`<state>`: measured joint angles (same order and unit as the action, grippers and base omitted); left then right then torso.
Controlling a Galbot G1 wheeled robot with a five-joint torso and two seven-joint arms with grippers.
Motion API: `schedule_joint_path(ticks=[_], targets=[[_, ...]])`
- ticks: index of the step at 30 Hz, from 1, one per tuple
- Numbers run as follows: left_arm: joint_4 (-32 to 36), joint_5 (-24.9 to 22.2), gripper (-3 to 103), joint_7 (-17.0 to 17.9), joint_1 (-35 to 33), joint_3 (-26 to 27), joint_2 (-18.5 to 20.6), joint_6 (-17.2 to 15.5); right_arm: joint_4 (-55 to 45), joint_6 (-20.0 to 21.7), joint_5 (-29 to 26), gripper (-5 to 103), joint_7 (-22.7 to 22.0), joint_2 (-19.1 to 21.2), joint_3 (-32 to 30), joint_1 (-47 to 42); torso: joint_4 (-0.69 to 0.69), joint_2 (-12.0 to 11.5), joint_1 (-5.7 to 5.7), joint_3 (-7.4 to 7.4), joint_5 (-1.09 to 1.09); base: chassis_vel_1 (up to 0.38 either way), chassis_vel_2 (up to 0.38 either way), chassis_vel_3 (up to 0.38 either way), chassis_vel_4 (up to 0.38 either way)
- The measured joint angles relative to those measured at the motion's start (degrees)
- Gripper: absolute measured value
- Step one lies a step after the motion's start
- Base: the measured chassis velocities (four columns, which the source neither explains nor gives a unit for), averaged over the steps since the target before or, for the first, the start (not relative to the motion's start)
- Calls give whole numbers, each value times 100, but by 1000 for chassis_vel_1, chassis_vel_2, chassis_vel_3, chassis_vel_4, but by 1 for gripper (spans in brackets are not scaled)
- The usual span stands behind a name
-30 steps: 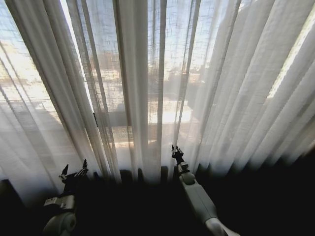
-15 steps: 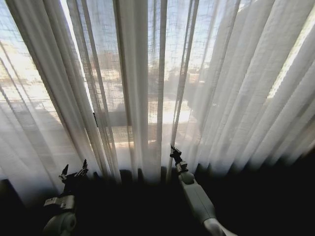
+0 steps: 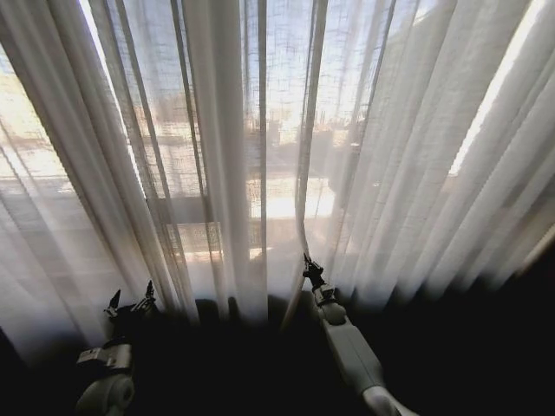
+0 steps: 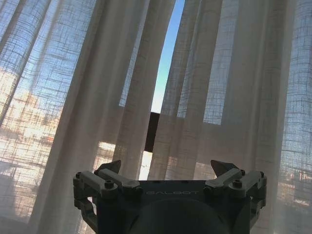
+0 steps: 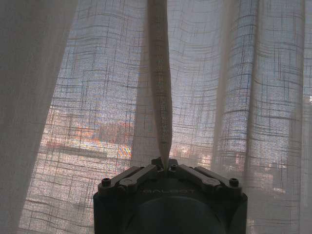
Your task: Open the curtains by pulling them apart, changing their state from closed to fully open.
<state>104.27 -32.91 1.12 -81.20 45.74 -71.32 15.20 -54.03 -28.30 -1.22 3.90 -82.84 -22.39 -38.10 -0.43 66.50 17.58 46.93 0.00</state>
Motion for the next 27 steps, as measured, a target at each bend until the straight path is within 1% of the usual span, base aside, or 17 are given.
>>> schedule_joint_path(ticks=[11,16,27], targets=[[0,0,100,0,0,0,0,0,71,-56,1,0,92,6,-22,6,0,0,0,0,2,-332,-326,335,329],[0,0,100,0,0,-1,0,0,127,-75,0,0,124,25,-45,34,0,0,0,0,-1,-370,-387,374,375],[0,0,100,0,0,-1,0,0,221,-114,-13,0,200,48,-110,65,0,0,0,0,2,-343,-359,343,348]])
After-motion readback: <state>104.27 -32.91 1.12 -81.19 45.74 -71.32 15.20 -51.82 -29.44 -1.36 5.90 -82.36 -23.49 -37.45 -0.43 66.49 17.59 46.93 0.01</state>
